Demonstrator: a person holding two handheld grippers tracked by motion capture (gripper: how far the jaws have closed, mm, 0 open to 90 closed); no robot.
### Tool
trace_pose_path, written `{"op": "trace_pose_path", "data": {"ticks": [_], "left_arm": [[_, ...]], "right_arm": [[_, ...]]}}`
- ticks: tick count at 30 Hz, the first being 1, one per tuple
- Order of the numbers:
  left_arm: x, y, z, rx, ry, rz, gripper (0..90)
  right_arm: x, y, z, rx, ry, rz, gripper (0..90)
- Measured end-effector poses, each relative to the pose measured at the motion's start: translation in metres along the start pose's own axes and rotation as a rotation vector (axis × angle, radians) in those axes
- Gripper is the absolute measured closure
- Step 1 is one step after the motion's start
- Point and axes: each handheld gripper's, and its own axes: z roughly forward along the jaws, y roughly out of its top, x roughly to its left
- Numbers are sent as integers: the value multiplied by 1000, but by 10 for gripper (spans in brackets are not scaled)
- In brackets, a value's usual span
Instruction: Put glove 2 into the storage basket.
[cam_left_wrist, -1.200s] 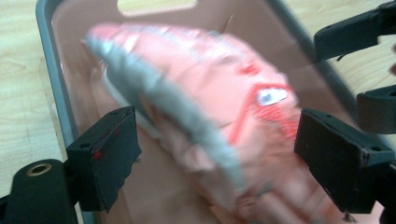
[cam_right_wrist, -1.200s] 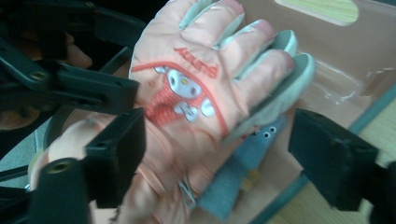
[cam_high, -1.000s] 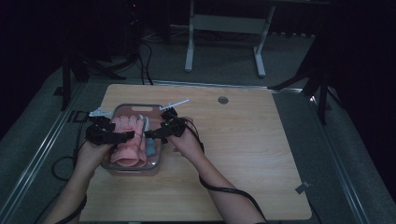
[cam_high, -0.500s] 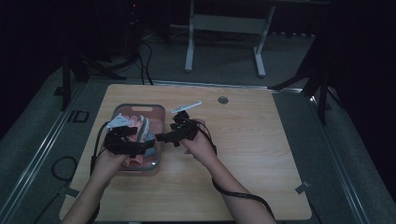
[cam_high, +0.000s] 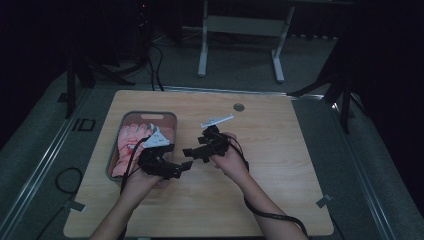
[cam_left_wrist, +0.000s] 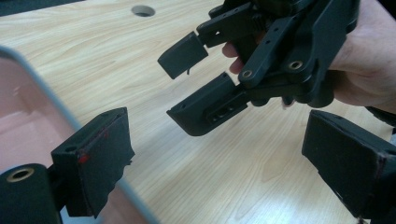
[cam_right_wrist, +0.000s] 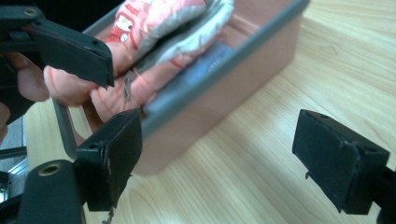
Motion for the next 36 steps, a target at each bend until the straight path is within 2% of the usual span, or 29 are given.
{"op": "trace_pose_path", "data": {"ticks": [14,17,21,23,27,32,36], "left_arm": [[-33,-7,35,41,-92,52,85],[-39,-11,43,56,-105,68,85],[-47,-16,52,74,-97,109,85],[-50,-19,56,77,-121,107,85],[-55,-25,65,82,-140,118,85],[-57,-33,73,94,-153,110,85],[-58,-40,79,109,-163,117,85]], "right_arm": [[-22,-46,-21,-6,-9,-27,157],[-28,-55,-26,-14,-14,-30,154],[-34,-65,-30,-16,-14,-22,154],[-36,-70,-31,-13,-14,-23,154],[-40,-82,-32,8,-23,-30,148],[-47,-95,-34,9,-23,-8,147],[-49,-104,-31,21,-14,-13,144]]}}
